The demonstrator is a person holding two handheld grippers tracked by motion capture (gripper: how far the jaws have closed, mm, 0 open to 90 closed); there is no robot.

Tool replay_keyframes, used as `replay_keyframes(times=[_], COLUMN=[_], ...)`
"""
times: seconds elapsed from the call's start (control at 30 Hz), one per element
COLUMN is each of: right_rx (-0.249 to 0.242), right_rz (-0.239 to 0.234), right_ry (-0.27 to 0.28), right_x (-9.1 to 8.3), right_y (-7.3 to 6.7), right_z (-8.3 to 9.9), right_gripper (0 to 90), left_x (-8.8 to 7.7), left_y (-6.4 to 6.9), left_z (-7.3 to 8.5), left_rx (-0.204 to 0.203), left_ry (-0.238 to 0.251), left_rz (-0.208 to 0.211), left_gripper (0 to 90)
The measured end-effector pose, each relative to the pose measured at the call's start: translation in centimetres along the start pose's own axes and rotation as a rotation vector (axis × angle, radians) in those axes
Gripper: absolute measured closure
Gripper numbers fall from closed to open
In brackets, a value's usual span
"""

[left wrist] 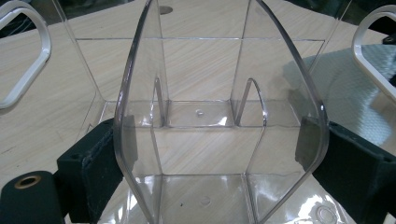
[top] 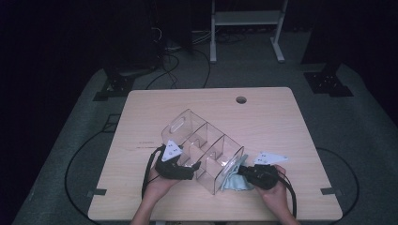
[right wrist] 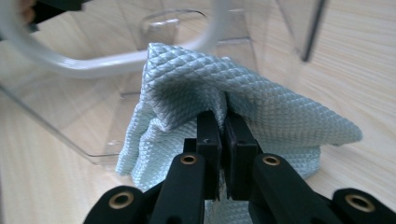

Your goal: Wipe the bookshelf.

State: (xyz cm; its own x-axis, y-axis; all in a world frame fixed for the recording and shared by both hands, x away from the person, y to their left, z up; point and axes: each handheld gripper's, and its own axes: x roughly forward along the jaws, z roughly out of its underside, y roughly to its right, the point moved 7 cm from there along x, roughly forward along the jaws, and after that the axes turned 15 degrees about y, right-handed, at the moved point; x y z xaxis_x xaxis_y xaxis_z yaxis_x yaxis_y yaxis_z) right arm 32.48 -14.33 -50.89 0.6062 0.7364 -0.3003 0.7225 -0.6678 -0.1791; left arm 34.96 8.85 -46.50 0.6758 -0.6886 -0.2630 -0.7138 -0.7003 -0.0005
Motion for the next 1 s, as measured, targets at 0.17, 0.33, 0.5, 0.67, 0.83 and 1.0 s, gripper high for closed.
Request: replay_keyframes(times=[0.17, 0.33, 0.5, 0.67, 0.83, 1.0], right_rx=[-0.015, -0.021, -0.055, -0.036, -0.044, -0.055], right_rz=[-0.031, -0.062, -0.087, -0.071, -0.081, -0.132], right_ry=[0.014, 0.029, 0.021, 0.023, 0.016, 0.02], right_x=[-0.2, -0.2, 0.0, 0.1, 0.1, 0.2], right_y=[-1.4, -2.6, -3.4, -2.5, -3.4, -5.2], right_z=[-0.5, -0.7, -0.7, -0.6, -0.5, -0.7], right_gripper=[85.7, 85.7, 85.8, 85.8, 85.7, 85.7], left_x=[0.0, 0.0, 0.0, 0.0, 0.1, 0.0], left_y=[0.0, -0.1, -0.1, -0.1, -0.1, -0.3], left_z=[0.0, 0.0, 0.0, 0.0, 0.0, 0.0], left_rx=[0.002, 0.0, 0.0, 0.003, 0.001, -0.004], left_ry=[-0.003, 0.001, 0.002, 0.005, 0.005, 0.007], left_rz=[-0.002, -0.006, -0.014, -0.019, -0.021, -0.026], left_gripper=[9.2, 9.2, 9.2, 9.2, 8.9, 8.9])
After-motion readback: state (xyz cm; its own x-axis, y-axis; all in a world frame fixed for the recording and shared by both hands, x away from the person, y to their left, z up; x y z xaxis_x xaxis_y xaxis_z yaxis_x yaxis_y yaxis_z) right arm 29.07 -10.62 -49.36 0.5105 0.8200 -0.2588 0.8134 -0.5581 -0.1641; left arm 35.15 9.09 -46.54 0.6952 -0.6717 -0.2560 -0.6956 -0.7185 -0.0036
